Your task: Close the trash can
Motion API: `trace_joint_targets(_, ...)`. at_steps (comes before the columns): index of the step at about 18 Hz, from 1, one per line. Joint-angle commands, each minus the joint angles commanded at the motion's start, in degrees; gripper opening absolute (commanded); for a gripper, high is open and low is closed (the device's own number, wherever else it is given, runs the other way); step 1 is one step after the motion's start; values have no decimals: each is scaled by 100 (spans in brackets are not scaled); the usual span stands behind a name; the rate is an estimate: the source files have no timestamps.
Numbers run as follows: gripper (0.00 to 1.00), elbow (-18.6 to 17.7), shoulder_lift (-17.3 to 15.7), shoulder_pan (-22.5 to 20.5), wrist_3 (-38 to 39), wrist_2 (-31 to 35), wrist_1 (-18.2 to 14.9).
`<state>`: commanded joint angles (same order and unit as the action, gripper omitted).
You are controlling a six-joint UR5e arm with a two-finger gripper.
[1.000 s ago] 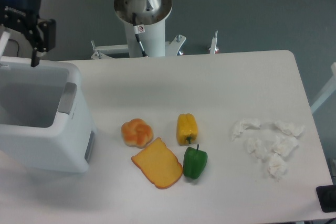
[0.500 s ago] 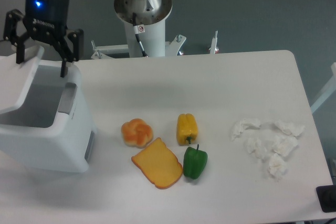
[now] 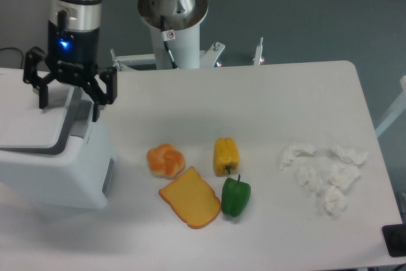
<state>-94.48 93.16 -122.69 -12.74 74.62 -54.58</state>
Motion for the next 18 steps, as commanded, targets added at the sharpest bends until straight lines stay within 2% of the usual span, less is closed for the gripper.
trace_joint_targets(8,100,-18,132,-18,-9,18,9)
trace_joint_targets(18,100,-35,123,-18,-9,18,9)
